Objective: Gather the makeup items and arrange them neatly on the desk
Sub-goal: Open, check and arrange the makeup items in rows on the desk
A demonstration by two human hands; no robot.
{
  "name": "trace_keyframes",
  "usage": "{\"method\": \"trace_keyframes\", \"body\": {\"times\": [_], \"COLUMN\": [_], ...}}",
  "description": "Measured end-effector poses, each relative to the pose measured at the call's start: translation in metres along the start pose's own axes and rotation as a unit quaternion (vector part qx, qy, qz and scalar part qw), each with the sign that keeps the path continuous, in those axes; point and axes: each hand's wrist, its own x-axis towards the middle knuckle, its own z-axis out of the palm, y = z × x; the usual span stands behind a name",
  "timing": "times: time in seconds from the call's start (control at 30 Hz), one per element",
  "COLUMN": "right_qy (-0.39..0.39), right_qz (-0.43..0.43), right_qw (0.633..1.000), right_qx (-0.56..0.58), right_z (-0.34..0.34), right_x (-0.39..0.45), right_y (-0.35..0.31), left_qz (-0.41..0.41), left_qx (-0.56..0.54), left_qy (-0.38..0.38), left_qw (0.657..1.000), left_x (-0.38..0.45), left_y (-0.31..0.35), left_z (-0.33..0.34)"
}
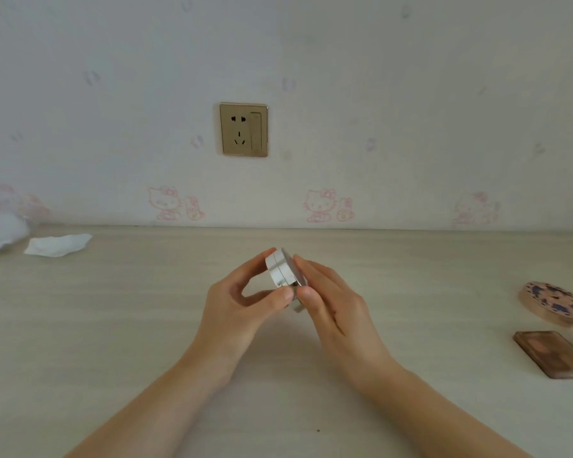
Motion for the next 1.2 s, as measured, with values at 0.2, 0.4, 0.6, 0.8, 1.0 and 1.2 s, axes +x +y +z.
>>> {"method": "trace_keyframes", "body": {"times": [0.2, 0.4, 0.6, 0.8, 1.0, 1.2], "right_qy": [0.009, 0.020, 0.030, -0.029, -0.056, -0.058], "right_qz": [0.004, -0.004, 0.011, 0.050, 0.101, 0.116], "right_qw": [1.000, 1.000, 1.000, 0.998, 0.993, 0.990], "right_qx": [0.006, 0.002, 0.002, -0.023, 0.025, 0.050], "right_z": [-0.004, -0.004, -0.004, -0.008, -0.017, -0.019], "right_x": [-0.002, -0.001, 0.000, 0.000, 0.004, 0.006], "right_y": [-0.001, -0.001, -0.001, -0.006, -0.012, -0.014], "left_qz": [0.001, -0.008, -0.042, -0.068, -0.079, -0.082], "left_qx": [-0.056, -0.075, -0.120, -0.139, -0.162, -0.171], "left_qy": [-0.022, -0.038, -0.043, -0.035, -0.032, -0.032], "left_qw": [0.998, 0.996, 0.991, 0.987, 0.983, 0.981], "left_x": [-0.001, 0.000, 0.001, 0.000, -0.001, -0.002], "left_y": [0.000, 0.000, -0.004, -0.005, -0.003, -0.002], "left_z": [0.002, -0.003, -0.003, -0.002, -0.002, 0.000]}}
